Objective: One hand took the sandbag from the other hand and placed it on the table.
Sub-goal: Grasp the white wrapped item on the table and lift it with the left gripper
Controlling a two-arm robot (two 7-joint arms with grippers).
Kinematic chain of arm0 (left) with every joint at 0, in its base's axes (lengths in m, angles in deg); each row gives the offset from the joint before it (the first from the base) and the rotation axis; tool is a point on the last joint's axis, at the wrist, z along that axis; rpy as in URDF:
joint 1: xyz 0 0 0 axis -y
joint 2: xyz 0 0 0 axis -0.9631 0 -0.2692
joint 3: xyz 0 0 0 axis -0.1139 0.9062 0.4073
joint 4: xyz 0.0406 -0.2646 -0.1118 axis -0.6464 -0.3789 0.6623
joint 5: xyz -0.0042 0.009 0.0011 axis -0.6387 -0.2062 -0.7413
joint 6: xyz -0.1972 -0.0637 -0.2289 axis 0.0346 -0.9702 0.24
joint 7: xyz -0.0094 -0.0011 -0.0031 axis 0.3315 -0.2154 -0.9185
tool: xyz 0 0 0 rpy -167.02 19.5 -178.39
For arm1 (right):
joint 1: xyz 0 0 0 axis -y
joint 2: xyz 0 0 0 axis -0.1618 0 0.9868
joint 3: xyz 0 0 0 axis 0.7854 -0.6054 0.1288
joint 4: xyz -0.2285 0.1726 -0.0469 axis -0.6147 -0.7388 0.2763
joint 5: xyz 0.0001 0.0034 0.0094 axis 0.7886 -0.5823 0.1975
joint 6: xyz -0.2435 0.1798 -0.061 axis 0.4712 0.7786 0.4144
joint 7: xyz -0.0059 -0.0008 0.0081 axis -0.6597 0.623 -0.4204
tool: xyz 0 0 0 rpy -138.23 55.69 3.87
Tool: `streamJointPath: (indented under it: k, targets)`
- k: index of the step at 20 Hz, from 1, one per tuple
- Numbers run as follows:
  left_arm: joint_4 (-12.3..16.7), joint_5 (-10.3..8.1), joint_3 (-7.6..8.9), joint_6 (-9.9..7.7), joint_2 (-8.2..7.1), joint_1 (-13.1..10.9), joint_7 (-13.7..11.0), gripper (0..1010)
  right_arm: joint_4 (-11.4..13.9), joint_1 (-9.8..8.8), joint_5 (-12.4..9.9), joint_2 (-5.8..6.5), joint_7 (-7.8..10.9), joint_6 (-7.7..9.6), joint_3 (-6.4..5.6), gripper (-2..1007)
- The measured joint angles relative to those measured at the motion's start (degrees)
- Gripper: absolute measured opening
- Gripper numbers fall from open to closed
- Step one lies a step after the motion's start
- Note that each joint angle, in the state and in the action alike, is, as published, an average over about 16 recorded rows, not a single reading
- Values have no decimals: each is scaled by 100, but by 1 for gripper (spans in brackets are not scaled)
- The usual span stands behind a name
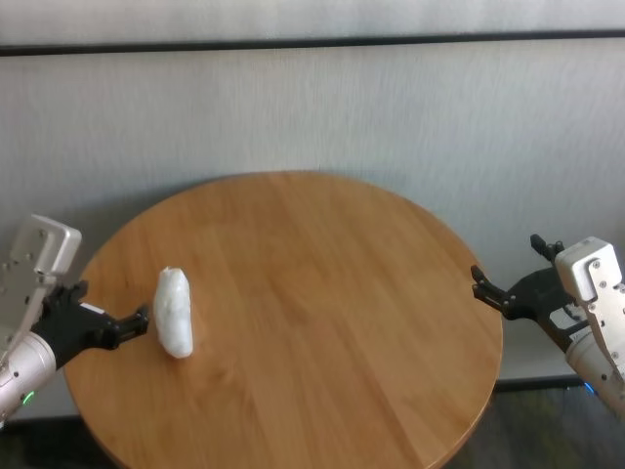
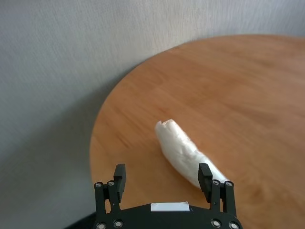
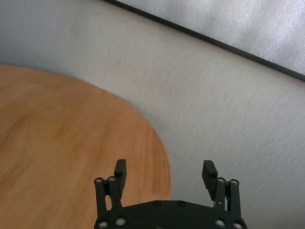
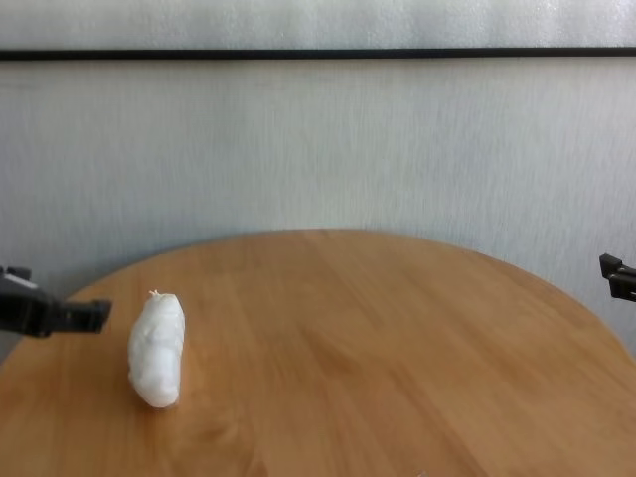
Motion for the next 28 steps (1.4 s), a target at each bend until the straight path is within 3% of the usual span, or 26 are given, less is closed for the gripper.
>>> streamJointPath:
  k: [3, 5, 11, 18, 28]
  targets:
    - [270, -285, 118, -676, 63, -38, -18, 1000, 0, 0, 0, 0, 0, 0, 0, 1001]
    - [383, -430, 181, -1030, 144, -40, 17, 1000, 0, 0, 0, 0, 0, 0, 0, 1001]
    - [418, -575, 220, -1692, 492, 75, 243, 1000, 0, 0, 0, 0, 0, 0, 0, 1001]
    - [308, -447, 125, -2135, 889, 302, 538, 1000, 0, 0, 0, 0, 0, 0, 0, 1001]
    - [173, -241, 24, -2397, 1261, 508, 698, 1000, 0, 0, 0, 0, 0, 0, 0, 1001]
